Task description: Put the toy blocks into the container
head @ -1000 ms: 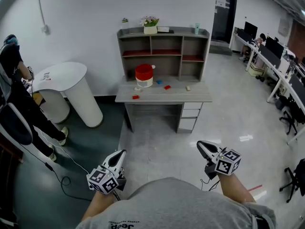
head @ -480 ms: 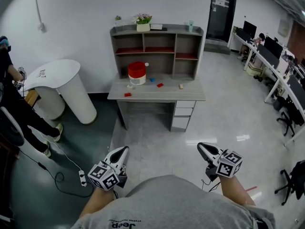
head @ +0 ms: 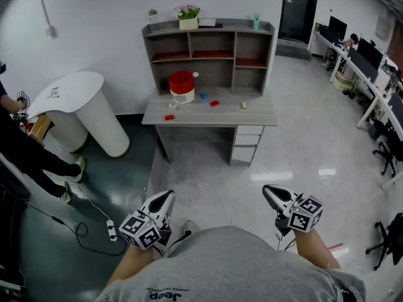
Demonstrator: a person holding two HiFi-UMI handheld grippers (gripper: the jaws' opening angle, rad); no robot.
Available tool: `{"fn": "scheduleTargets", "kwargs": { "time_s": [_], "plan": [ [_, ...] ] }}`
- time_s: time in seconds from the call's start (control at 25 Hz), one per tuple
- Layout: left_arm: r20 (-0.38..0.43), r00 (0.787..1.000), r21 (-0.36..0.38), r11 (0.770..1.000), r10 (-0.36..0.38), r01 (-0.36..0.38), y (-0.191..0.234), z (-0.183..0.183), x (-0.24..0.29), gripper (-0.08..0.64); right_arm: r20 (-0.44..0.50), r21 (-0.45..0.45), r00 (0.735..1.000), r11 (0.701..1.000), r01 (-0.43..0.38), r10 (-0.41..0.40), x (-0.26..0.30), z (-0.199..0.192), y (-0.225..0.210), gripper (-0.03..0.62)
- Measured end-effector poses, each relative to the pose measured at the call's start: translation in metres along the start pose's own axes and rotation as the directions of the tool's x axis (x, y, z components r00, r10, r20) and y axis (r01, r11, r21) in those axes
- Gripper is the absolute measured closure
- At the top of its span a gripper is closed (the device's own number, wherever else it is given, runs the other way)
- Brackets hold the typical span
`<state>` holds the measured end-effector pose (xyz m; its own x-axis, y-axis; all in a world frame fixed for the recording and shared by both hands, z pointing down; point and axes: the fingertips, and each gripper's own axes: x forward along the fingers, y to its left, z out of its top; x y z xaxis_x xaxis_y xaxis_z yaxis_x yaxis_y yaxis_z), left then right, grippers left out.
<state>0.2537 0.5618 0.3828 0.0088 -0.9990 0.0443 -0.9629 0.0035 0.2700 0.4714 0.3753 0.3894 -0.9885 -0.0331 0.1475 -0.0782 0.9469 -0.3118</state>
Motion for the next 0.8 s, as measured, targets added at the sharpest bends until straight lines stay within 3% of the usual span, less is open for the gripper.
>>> {"fn": "scheduleTargets", "kwargs": {
  "time_s": [0.2, 0.36, 0.64, 0.8],
  "plan": [
    [-0.02, 1.0, -0.02, 1.0, -0.016, 0.015, 0.061, -0.001, 0.034, 0.546, -0.01, 0.014, 1.0, 1.0, 0.015, -0.015, 0.062, 0.003, -0.029, 0.572],
    [-0.031, 0.998, -0.037, 0.998, -0.045, 0.044, 0.14, 0.005, 0.077, 0.546, 0.006, 0.006, 0.999, 0.999, 0.05, -0.05, 0.134, 0.02, -0.059, 0.572],
    [-0.037, 0.988, -0.017, 0.989, -0.147, 0.147, 0.27, 0.068, 0.166, 0.546, 0.041, -0.005, 0.993, 0.993, 0.115, -0.115, 0.266, 0.082, -0.107, 0.572],
    [-0.04, 0.984, -0.026, 0.985, -0.174, 0.173, 0.326, 0.086, 0.209, 0.546, 0.033, -0.014, 0.989, 0.989, 0.147, -0.146, 0.32, 0.105, -0.13, 0.572]
  ]
}}
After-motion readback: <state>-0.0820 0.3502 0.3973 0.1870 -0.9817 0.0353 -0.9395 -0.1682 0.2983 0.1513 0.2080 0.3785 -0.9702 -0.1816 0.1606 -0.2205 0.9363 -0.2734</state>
